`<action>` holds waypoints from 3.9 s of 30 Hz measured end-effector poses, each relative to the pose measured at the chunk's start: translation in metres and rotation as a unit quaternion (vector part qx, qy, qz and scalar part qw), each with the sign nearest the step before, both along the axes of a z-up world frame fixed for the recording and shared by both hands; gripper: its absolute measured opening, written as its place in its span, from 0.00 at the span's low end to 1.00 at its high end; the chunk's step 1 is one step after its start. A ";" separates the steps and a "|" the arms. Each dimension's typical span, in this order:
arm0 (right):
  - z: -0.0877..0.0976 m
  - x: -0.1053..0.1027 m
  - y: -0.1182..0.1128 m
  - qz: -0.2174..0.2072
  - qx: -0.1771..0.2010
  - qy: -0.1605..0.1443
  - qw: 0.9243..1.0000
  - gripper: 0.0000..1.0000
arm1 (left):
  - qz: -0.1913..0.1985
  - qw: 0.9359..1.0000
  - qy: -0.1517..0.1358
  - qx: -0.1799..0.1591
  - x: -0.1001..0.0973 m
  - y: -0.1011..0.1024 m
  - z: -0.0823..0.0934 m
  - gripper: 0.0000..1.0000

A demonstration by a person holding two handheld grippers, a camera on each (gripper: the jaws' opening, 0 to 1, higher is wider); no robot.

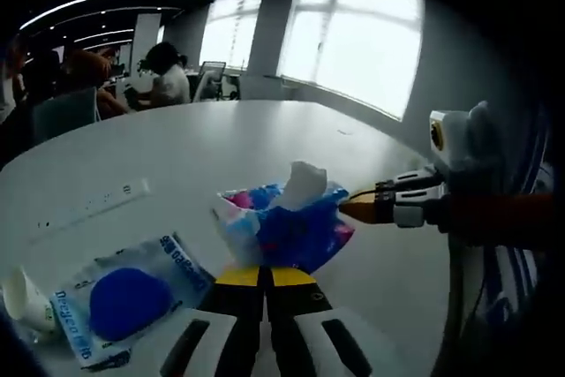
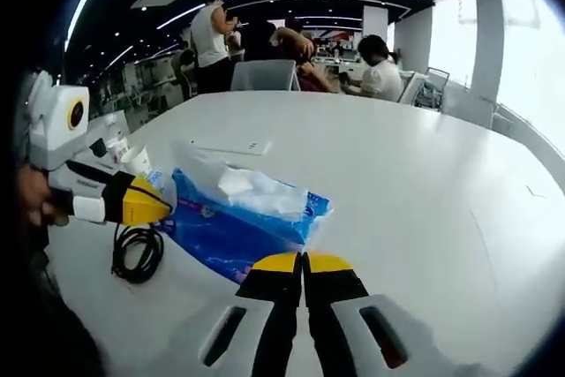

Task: Arrange the tabletop items into an orderly group along one side of the table until the central work area is clear of visible clutter.

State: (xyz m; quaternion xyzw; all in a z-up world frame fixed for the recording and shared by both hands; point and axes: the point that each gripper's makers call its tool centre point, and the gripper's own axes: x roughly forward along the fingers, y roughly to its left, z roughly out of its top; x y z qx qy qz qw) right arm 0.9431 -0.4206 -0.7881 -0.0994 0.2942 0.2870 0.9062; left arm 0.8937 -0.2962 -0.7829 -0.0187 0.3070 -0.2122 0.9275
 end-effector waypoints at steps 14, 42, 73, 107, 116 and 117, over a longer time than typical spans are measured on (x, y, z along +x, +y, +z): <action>-0.025 0.033 0.007 -0.006 -0.020 -0.016 1.000 0.00 | 0.015 1.000 0.018 -0.004 0.029 0.006 -0.032 0.00; -0.058 0.054 0.025 0.011 -0.042 -0.005 0.999 0.00 | -0.013 0.997 0.046 0.055 0.040 0.014 -0.065 0.00; -0.037 0.016 0.017 -0.023 0.004 0.019 1.000 0.29 | -0.016 0.999 0.010 0.030 0.009 0.023 -0.027 0.15; -0.040 -0.108 0.101 0.016 0.084 0.105 0.991 0.64 | 0.033 0.998 0.032 0.034 -0.080 0.131 -0.022 0.40; -0.048 -0.126 0.126 0.025 0.095 0.134 0.986 0.53 | 0.024 0.997 0.070 0.034 -0.097 0.133 -0.049 0.39; -0.048 -0.128 0.128 0.023 0.100 0.139 0.985 0.51 | 0.023 0.997 0.072 0.033 -0.097 0.132 -0.051 0.39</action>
